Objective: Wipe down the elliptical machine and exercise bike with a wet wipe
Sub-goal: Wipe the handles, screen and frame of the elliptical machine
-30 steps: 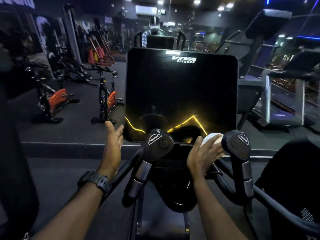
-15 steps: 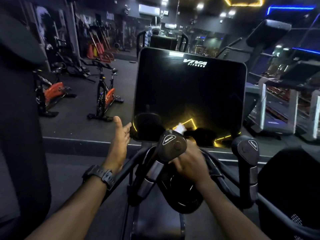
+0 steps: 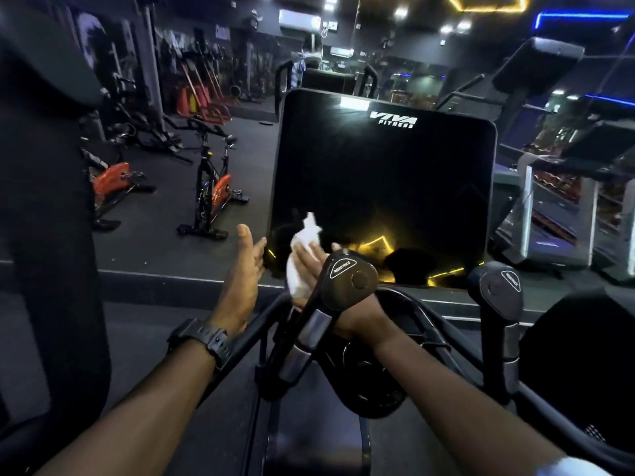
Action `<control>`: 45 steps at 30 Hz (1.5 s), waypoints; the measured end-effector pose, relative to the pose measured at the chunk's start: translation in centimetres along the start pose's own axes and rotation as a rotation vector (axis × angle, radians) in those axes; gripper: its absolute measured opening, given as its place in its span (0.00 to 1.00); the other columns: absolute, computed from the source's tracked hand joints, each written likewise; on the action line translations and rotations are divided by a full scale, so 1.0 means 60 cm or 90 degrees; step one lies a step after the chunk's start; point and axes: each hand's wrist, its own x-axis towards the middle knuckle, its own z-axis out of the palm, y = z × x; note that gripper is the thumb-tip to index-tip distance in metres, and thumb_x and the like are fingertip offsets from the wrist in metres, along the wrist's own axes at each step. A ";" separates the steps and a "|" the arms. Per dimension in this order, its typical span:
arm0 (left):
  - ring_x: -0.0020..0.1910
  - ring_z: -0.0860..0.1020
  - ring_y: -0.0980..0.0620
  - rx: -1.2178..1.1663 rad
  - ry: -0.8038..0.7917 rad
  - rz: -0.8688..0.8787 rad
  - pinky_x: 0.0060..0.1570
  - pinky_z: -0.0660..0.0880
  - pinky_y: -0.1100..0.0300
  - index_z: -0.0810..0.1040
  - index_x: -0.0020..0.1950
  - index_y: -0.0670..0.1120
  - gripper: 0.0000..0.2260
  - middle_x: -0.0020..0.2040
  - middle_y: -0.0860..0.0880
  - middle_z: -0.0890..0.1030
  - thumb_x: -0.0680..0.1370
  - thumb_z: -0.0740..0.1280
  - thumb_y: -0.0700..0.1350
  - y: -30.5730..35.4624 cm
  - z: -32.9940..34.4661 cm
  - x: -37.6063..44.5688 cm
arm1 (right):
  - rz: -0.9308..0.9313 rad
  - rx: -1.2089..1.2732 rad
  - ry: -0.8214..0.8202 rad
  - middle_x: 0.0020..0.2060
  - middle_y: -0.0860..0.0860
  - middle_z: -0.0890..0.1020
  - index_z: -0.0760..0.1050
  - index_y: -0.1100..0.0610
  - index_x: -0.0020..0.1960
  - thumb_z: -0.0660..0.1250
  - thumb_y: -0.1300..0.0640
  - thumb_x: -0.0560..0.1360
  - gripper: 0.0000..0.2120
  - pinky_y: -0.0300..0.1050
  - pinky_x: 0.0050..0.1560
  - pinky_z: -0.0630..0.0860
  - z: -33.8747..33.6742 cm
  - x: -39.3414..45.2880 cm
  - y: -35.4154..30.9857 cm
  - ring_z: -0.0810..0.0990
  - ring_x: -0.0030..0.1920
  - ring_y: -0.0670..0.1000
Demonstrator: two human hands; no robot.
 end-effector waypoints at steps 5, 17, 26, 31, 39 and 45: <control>0.78 0.64 0.56 0.038 0.003 0.003 0.77 0.59 0.56 0.63 0.81 0.51 0.56 0.79 0.53 0.66 0.63 0.47 0.86 0.017 -0.002 -0.017 | 0.094 -0.105 0.063 0.80 0.55 0.52 0.52 0.58 0.80 0.48 0.30 0.78 0.42 0.59 0.78 0.46 0.011 0.053 -0.002 0.48 0.79 0.55; 0.66 0.75 0.63 0.103 -0.010 -0.017 0.68 0.67 0.67 0.72 0.74 0.49 0.44 0.67 0.57 0.78 0.74 0.41 0.77 0.033 -0.009 -0.009 | 0.082 0.008 0.045 0.79 0.56 0.52 0.54 0.59 0.79 0.55 0.48 0.82 0.30 0.54 0.76 0.31 -0.016 0.101 -0.010 0.48 0.79 0.53; 0.80 0.60 0.47 0.075 -0.019 -0.051 0.81 0.52 0.50 0.60 0.81 0.43 0.52 0.81 0.42 0.61 0.68 0.41 0.77 0.033 -0.018 0.002 | 0.073 -0.094 -0.019 0.79 0.54 0.58 0.60 0.56 0.78 0.54 0.36 0.77 0.36 0.65 0.75 0.51 -0.027 0.002 0.031 0.52 0.79 0.56; 0.65 0.80 0.54 0.065 -0.032 -0.018 0.64 0.77 0.55 0.73 0.75 0.49 0.44 0.67 0.47 0.81 0.74 0.42 0.76 0.027 0.001 0.024 | 0.101 -0.063 -0.031 0.78 0.62 0.47 0.51 0.64 0.79 0.48 0.32 0.77 0.43 0.54 0.78 0.44 0.031 0.059 -0.023 0.51 0.79 0.50; 0.74 0.68 0.59 0.102 0.006 0.040 0.77 0.59 0.54 0.67 0.79 0.52 0.54 0.76 0.54 0.71 0.65 0.47 0.85 0.073 0.025 0.059 | 0.288 -0.096 0.027 0.79 0.56 0.41 0.41 0.61 0.80 0.31 0.29 0.75 0.45 0.63 0.76 0.39 -0.028 0.011 0.072 0.38 0.79 0.59; 0.61 0.80 0.62 0.077 -0.038 0.062 0.60 0.74 0.67 0.74 0.74 0.50 0.39 0.63 0.55 0.82 0.80 0.36 0.69 0.080 0.032 0.091 | 0.086 -0.102 -0.032 0.80 0.53 0.47 0.50 0.57 0.80 0.38 0.33 0.79 0.38 0.67 0.74 0.47 0.010 -0.016 0.019 0.42 0.79 0.56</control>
